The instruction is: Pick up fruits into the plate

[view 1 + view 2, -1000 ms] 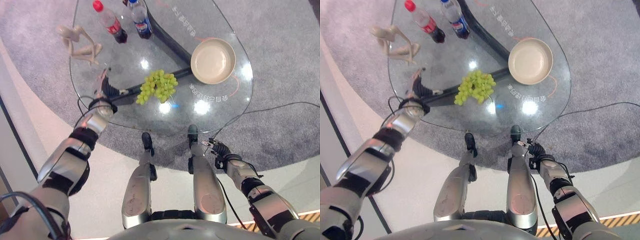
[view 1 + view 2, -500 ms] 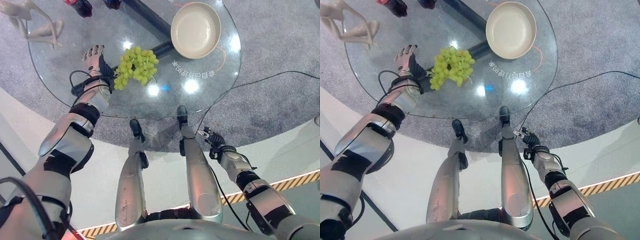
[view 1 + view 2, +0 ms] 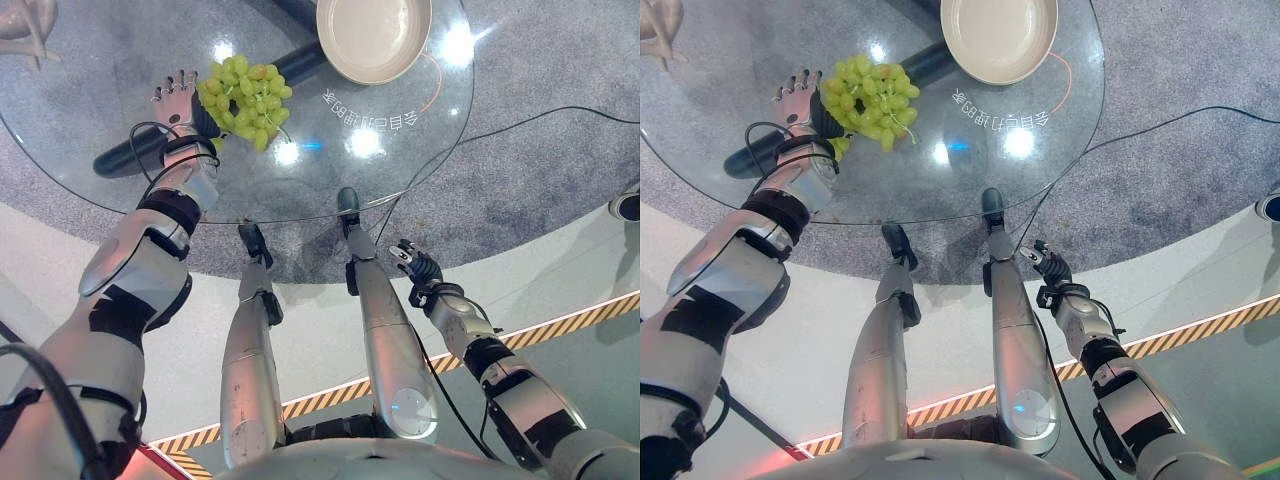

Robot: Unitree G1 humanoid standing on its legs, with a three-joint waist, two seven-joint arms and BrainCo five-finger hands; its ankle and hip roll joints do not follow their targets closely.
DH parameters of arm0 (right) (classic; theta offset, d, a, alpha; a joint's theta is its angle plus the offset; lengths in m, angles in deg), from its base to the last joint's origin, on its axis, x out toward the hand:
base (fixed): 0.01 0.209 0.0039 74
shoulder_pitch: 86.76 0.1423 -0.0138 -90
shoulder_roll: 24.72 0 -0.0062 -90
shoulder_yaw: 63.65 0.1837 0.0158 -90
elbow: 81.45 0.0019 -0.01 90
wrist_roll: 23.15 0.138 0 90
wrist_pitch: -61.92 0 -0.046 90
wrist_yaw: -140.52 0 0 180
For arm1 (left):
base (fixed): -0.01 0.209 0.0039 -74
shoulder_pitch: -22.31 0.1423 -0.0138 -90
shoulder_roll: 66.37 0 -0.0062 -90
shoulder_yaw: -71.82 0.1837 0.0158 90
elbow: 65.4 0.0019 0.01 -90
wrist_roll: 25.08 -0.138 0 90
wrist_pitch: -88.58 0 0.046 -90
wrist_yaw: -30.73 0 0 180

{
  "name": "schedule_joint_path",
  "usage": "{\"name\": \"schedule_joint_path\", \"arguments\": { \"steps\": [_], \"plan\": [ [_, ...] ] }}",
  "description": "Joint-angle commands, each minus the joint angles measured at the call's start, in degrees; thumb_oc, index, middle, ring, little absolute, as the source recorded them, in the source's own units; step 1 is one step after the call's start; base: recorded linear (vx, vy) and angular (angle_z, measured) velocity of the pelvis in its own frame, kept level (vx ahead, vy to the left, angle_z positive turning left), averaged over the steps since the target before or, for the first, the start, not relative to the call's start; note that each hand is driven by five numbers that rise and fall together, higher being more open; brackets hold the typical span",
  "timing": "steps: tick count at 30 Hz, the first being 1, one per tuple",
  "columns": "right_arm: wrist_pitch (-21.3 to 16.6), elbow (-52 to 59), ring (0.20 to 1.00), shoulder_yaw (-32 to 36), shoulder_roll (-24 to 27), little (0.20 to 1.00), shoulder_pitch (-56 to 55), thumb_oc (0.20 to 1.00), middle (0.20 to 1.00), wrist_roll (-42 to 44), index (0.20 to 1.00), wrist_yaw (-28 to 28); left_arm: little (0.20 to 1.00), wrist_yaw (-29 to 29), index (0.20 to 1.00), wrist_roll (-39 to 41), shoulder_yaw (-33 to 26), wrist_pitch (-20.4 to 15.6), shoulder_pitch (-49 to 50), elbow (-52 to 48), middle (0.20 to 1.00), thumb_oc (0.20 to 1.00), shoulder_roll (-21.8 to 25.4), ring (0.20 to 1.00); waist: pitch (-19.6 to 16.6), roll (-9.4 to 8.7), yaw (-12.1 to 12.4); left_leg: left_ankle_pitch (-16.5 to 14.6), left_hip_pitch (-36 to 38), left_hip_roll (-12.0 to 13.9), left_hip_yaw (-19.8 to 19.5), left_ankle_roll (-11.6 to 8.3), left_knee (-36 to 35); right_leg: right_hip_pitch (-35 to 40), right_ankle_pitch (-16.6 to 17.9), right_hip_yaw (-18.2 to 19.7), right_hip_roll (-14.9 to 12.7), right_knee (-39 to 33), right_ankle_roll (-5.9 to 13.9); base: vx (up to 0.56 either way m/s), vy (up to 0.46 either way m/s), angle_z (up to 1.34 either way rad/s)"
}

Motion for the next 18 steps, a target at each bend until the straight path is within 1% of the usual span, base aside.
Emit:
{"name": "schedule_joint_path", "arguments": {
  "steps": [1,6,18],
  "plan": [
    [-1.3,3.0,1.000,-1.1,-1.7,1.000,-3.6,1.000,1.000,2.3,1.000,-0.1,1.000,-3.9,1.000,0.1,-2.0,1.7,-2.4,3.2,1.000,1.000,2.2,1.000,-1.3,-3.11,0.6,-7.9,-2.7,-4.6,0.8,2.27,8.1,-0.8,-2.7,-1.0,6.5,2.7,-2.26,0.00,0.000,0.00],
    [-1.8,3.8,1.000,-1.6,-1.7,1.000,-4.3,1.000,1.000,3.5,1.000,-0.6,1.000,-5.9,1.000,0.4,-2.1,1.9,-3.7,4.2,1.000,1.000,1.9,1.000,-1.3,-3.63,0.3,-8.4,-3.9,-5.0,0.3,2.43,9.4,-1.9,-2.8,-0.9,6.8,3.7,-2.36,0.00,-0.006,0.00],
    [-2.4,5.2,1.000,-2.0,-2.0,1.000,-5.1,1.000,1.000,5.6,1.000,-1.3,1.000,-7.4,1.000,-1.2,-1.1,3.9,-5.9,5.9,1.000,1.000,1.6,1.000,-1.3,-4.41,-0.4,-8.8,-5.5,-5.1,-0.1,2.50,10.7,-3.4,-2.6,-0.9,7.2,4.7,-2.44,0.01,-0.008,0.00]
  ]
}}
